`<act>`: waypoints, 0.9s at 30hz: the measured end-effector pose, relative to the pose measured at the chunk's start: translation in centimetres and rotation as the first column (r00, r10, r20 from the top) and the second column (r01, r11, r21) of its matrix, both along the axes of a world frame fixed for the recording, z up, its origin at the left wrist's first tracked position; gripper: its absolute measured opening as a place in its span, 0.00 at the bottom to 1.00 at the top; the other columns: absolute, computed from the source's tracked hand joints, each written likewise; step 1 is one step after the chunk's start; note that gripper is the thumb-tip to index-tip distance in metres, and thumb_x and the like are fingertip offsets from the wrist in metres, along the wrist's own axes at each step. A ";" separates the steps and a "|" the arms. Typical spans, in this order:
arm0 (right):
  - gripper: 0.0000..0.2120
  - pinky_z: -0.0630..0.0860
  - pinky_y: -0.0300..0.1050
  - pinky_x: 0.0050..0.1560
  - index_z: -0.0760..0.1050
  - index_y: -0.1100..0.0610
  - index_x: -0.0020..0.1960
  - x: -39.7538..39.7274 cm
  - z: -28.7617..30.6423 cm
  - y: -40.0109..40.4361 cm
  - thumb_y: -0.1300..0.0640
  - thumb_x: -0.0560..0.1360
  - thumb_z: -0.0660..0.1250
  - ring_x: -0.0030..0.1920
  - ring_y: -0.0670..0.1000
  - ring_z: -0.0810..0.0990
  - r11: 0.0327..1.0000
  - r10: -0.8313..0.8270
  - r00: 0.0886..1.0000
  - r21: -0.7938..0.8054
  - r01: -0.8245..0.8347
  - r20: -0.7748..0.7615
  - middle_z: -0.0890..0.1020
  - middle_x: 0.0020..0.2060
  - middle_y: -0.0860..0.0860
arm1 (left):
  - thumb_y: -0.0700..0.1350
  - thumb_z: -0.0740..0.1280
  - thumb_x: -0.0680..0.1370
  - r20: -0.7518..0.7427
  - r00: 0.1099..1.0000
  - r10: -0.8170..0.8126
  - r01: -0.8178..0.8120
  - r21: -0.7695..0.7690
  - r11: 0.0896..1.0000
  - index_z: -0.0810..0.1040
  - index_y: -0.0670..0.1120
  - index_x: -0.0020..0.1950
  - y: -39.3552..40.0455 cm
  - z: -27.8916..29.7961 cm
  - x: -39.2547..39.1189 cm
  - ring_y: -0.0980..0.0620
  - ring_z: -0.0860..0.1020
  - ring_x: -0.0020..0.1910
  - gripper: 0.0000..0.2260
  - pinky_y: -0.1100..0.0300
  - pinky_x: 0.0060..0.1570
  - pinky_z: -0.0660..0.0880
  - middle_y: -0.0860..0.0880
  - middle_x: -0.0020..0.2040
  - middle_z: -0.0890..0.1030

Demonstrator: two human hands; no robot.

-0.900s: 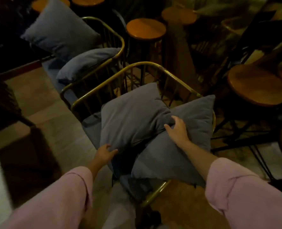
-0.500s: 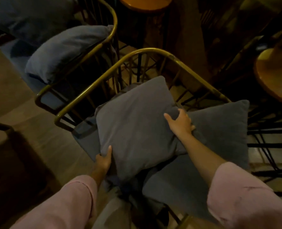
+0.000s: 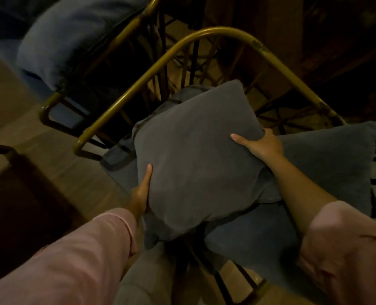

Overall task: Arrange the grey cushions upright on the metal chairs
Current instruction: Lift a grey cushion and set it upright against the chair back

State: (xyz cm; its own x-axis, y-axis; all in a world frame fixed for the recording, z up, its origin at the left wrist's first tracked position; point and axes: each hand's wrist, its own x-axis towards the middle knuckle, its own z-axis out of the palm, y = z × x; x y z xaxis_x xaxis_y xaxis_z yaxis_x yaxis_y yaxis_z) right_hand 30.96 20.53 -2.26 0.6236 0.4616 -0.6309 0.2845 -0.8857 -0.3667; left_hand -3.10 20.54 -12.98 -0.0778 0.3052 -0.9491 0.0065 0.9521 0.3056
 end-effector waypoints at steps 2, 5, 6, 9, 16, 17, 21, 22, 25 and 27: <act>0.62 0.74 0.62 0.67 0.68 0.54 0.74 -0.6 0.5 -0.9 0.23 0.49 0.74 0.68 0.62 0.76 0.996 -0.063 0.998 0.069 0.064 -0.009 0.75 0.71 0.55 | 0.81 0.67 0.51 -0.069 0.998 -0.015 0.016 0.018 1.000 0.64 0.49 0.76 0.3 1.8 0.0 0.39 0.73 0.67 0.60 0.41 0.70 0.67 0.45 0.72 0.72; 0.57 0.77 0.61 0.63 0.72 0.56 0.71 -1.9 2.0 -3.5 0.25 0.50 0.76 0.64 0.61 0.79 0.961 -0.195 0.977 0.180 0.208 -0.090 0.79 0.66 0.55 | 0.81 0.66 0.53 -0.120 0.993 -0.020 0.033 0.106 0.994 0.65 0.48 0.75 0.2 4.6 -1.0 0.39 0.73 0.67 0.58 0.42 0.70 0.67 0.44 0.73 0.72; 0.55 0.77 0.59 0.63 0.72 0.57 0.71 -2.1 2.4 -4.4 0.27 0.53 0.77 0.63 0.61 0.79 0.948 -0.229 0.967 0.199 0.247 -0.111 0.79 0.66 0.55 | 0.81 0.66 0.53 -0.136 0.991 -0.017 0.036 0.136 0.990 0.66 0.48 0.75 0.2 5.2 -1.4 0.39 0.74 0.67 0.58 0.43 0.71 0.67 0.44 0.72 0.72; 0.50 0.75 0.57 0.63 0.70 0.59 0.72 -3.0 4.1 -7.7 0.32 0.60 0.78 0.66 0.62 0.77 0.919 -0.262 0.953 0.263 0.295 -0.153 0.77 0.68 0.56 | 0.81 0.66 0.54 -0.171 0.985 0.001 0.034 0.201 0.979 0.68 0.48 0.73 -0.9 7.4 -2.0 0.39 0.75 0.65 0.55 0.43 0.69 0.68 0.43 0.71 0.74; 0.60 0.75 0.58 0.66 0.71 0.55 0.72 -3.1 10.4 -13.7 0.19 0.50 0.70 0.66 0.57 0.78 0.831 -0.269 0.956 0.474 0.291 -0.117 0.78 0.68 0.53 | 0.74 0.67 0.65 -0.078 0.995 0.067 -0.023 0.466 0.885 0.74 0.44 0.68 -3.9 13.0 -1.0 0.44 0.79 0.56 0.43 0.50 0.61 0.75 0.45 0.63 0.80; 0.61 0.76 0.58 0.66 0.72 0.55 0.71 -2.9 11.1 -13.9 0.18 0.49 0.69 0.65 0.57 0.78 0.814 -0.277 0.956 0.504 0.289 -0.102 0.78 0.67 0.53 | 0.72 0.67 0.68 -0.072 0.995 0.070 -0.025 0.499 0.866 0.75 0.43 0.67 -3.9 13.6 -0.7 0.45 0.79 0.54 0.39 0.51 0.58 0.75 0.45 0.61 0.81; 0.57 0.77 0.57 0.65 0.73 0.56 0.69 -2.2 14.1 -14.5 0.19 0.51 0.68 0.64 0.55 0.79 0.731 -0.273 0.957 0.628 0.269 -0.092 0.79 0.65 0.52 | 0.68 0.66 0.72 -0.044 0.991 0.124 -0.073 0.600 0.796 0.78 0.41 0.60 -3.6 16.4 0.4 0.46 0.80 0.51 0.32 0.56 0.50 0.74 0.46 0.53 0.82; 0.57 0.77 0.57 0.65 0.73 0.56 0.69 -2.1 14.7 -14.3 0.19 0.52 0.68 0.64 0.55 0.79 0.712 -0.271 0.957 0.649 0.268 -0.098 0.79 0.65 0.51 | 0.68 0.66 0.72 -0.036 0.990 0.139 -0.087 0.616 0.783 0.79 0.42 0.58 -3.2 17.1 0.4 0.46 0.80 0.51 0.31 0.58 0.48 0.74 0.46 0.51 0.82; 0.52 0.77 0.55 0.65 0.73 0.54 0.68 -2.5 16.5 -12.9 0.21 0.56 0.69 0.64 0.53 0.79 0.662 -0.252 0.960 0.701 0.264 -0.124 0.79 0.65 0.50 | 0.67 0.66 0.72 -0.054 0.984 0.171 -0.087 0.688 0.720 0.80 0.43 0.49 -1.6 19.6 -0.3 0.44 0.80 0.49 0.27 0.57 0.46 0.73 0.46 0.46 0.82; 0.42 0.77 0.53 0.63 0.72 0.54 0.69 -3.0 17.4 -11.1 0.27 0.65 0.71 0.63 0.54 0.78 0.646 -0.227 0.965 0.721 0.251 -0.133 0.78 0.65 0.51 | 0.67 0.64 0.74 -0.082 0.982 0.169 -0.057 0.729 0.682 0.80 0.42 0.49 -0.1 21.5 -1.2 0.45 0.78 0.47 0.27 0.56 0.48 0.71 0.46 0.46 0.80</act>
State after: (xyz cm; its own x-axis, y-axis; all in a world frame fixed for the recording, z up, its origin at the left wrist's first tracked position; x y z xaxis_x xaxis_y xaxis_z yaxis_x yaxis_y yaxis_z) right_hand 27.96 9.39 15.16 0.7666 0.6167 -0.1789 0.0806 -0.3688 -0.9260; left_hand -4.31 20.47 8.48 -0.2637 0.8700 -0.4165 0.0071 0.4336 0.9011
